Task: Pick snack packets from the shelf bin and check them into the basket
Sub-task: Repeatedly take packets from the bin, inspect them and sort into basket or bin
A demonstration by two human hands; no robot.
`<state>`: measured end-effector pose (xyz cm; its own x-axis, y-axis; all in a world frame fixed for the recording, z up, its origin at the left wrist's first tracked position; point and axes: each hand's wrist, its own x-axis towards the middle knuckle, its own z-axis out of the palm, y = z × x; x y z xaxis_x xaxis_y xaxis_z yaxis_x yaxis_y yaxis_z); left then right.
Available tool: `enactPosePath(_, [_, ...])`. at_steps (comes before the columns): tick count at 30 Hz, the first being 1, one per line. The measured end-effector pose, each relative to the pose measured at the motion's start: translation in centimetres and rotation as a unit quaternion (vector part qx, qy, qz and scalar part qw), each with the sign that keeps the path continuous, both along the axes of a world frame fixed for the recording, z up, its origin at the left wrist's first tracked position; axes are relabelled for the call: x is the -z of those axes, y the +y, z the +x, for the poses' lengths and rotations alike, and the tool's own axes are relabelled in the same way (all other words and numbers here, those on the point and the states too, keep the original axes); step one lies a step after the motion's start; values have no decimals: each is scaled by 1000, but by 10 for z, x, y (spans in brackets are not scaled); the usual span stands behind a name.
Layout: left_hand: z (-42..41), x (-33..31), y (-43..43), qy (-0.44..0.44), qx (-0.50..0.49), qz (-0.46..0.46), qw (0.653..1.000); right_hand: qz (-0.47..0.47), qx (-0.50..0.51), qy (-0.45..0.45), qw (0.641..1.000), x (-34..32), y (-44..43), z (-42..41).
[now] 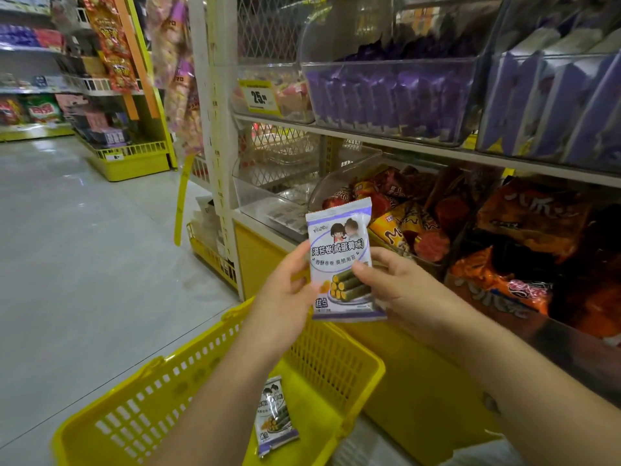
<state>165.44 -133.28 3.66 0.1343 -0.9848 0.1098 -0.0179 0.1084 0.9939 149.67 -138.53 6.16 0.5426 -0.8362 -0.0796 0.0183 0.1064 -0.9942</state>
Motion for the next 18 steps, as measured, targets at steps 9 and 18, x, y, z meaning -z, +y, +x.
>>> enactPosePath(9, [-12, 8, -4, 169, 56, 9, 984, -150, -20, 73, 986, 7, 5, 8])
enactPosePath(18, [-12, 8, -3, 160, 157, -12, 975, -55, 97, -50, 992, 2, -10, 1])
